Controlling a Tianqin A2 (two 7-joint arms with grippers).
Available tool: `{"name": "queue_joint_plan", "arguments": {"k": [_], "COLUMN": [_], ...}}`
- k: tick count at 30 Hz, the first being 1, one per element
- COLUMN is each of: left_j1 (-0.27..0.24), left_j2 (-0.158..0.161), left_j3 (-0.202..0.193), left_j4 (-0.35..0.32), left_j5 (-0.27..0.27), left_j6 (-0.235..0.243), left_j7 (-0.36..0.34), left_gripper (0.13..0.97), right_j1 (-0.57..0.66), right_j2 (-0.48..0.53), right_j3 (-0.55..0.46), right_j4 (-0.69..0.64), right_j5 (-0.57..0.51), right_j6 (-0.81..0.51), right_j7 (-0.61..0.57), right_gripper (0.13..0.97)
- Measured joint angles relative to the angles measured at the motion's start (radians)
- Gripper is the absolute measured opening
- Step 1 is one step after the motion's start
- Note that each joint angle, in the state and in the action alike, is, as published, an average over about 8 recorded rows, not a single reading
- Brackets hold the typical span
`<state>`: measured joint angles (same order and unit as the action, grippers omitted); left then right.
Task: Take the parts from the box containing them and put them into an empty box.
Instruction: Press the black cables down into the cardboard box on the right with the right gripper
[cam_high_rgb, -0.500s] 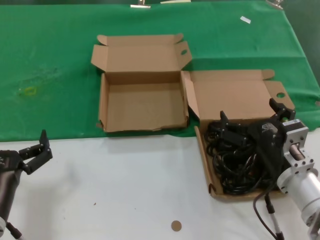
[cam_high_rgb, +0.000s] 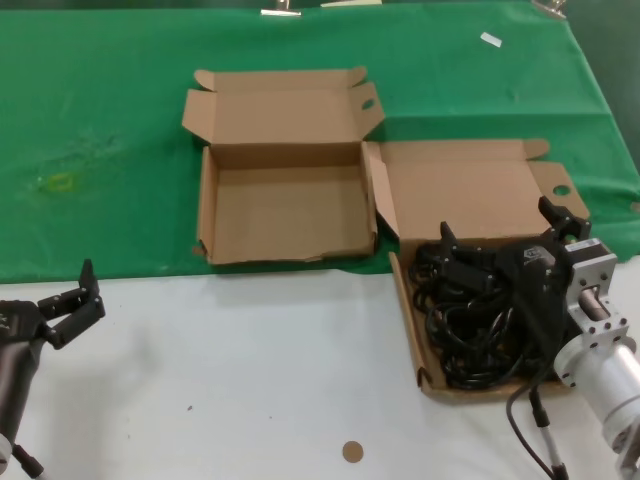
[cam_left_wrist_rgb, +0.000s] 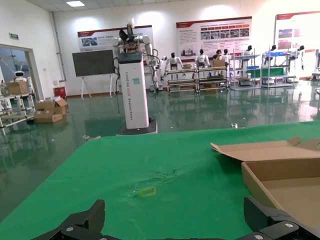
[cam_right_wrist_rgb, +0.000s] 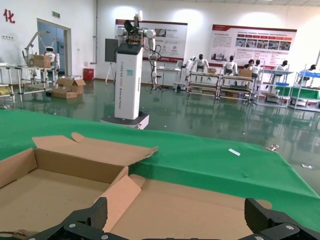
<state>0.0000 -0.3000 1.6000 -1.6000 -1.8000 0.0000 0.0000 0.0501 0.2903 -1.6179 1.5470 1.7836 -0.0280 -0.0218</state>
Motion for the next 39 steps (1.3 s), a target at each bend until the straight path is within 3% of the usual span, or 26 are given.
{"name": "queue_joint_plan", "arguments": {"k": [39], "left_j1": [0.0], "left_j2": [0.0], "left_j3": [0.0], "left_j4": [0.0], "left_j5": [0.0], "left_j6": [0.0], "left_j7": [0.0], "left_gripper": [0.966], "right_j1": [0.0], "right_j2": [0.0], "right_j3": [0.0], "right_j4": [0.0], "right_j5": [0.0], "right_j6": [0.0], "right_j7": [0.0], "right_gripper": [0.966]}}
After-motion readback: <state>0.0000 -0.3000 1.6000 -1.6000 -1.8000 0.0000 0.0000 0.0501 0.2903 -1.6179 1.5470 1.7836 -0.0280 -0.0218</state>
